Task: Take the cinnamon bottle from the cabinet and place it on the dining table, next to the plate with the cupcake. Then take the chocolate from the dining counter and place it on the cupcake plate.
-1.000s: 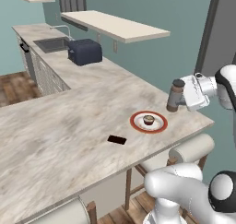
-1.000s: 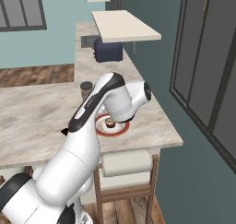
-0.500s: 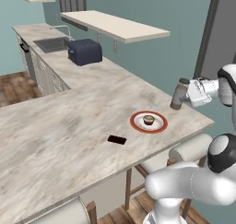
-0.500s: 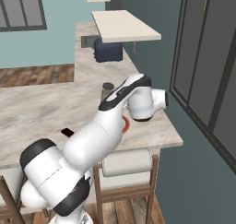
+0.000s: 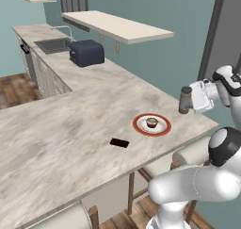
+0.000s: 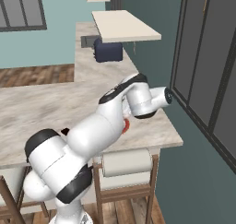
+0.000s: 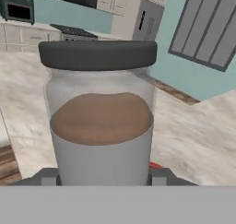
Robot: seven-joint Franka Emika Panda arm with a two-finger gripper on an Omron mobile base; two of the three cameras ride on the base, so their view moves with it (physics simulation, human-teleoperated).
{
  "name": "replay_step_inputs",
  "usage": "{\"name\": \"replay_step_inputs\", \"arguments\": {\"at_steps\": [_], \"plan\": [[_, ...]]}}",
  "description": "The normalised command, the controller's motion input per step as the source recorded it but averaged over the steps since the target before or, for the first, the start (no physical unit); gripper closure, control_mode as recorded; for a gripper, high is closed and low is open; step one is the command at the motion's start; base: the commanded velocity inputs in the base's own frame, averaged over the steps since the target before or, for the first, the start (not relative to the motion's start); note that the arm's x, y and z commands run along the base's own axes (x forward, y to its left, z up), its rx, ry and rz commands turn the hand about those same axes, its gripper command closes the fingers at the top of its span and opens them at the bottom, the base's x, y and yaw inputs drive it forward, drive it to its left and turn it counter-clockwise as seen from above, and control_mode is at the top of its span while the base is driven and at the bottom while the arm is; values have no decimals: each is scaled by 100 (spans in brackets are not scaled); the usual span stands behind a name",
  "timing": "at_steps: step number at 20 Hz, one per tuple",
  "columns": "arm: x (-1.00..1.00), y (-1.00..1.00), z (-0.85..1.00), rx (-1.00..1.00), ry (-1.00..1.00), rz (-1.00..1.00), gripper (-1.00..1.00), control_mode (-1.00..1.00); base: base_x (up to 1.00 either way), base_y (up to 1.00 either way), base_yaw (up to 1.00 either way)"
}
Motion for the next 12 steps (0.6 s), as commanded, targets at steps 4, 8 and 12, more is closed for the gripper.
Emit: {"name": "replay_step_inputs", "arguments": {"at_steps": [4,8,12], "plan": [[42,-22,-37,2,0,-30,100,-100,0,0,0],[50,-13,-25,14,14,-25,100,-100,0,0,0],[50,-19,-18,8,16,-19,100,-100,0,0,0]]}}
